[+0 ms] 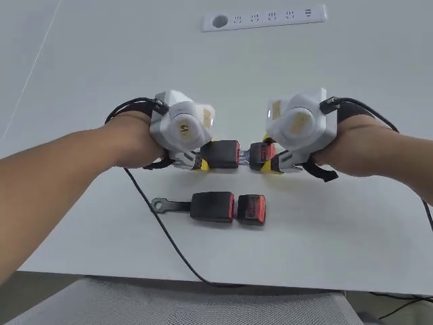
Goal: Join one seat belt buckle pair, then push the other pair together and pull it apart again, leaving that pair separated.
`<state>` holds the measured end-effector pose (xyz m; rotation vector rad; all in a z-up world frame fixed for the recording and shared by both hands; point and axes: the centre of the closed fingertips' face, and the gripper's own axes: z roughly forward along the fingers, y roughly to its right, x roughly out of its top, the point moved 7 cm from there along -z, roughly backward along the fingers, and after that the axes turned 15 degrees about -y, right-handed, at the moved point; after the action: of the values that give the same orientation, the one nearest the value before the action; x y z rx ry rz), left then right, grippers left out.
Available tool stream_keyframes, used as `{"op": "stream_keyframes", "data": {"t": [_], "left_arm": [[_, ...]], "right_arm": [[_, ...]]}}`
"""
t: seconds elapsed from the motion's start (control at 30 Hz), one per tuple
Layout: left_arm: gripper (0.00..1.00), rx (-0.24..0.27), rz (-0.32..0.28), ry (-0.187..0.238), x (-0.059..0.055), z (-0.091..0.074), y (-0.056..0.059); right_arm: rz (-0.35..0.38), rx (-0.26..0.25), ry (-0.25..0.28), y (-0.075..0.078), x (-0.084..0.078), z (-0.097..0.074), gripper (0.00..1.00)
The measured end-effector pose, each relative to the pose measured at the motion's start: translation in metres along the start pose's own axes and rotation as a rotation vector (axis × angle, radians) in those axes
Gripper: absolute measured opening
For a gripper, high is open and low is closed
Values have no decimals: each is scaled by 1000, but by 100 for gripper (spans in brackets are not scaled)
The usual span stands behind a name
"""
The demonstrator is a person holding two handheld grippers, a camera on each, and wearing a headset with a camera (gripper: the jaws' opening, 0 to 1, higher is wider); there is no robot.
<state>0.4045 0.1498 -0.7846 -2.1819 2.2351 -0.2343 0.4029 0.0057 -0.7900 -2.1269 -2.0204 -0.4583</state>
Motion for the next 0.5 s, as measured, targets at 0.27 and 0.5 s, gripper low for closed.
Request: {"op": "stream_keyframes", "data": {"t": [0.27, 0.5], "left_arm": [[30, -1, 8, 4, -1, 1, -1], [30, 0, -3, 8, -2, 1, -2]], "right_arm": [[-3, 16, -3, -3, 12, 4, 26], [-9, 11, -5, -5, 12, 1, 27]]}}
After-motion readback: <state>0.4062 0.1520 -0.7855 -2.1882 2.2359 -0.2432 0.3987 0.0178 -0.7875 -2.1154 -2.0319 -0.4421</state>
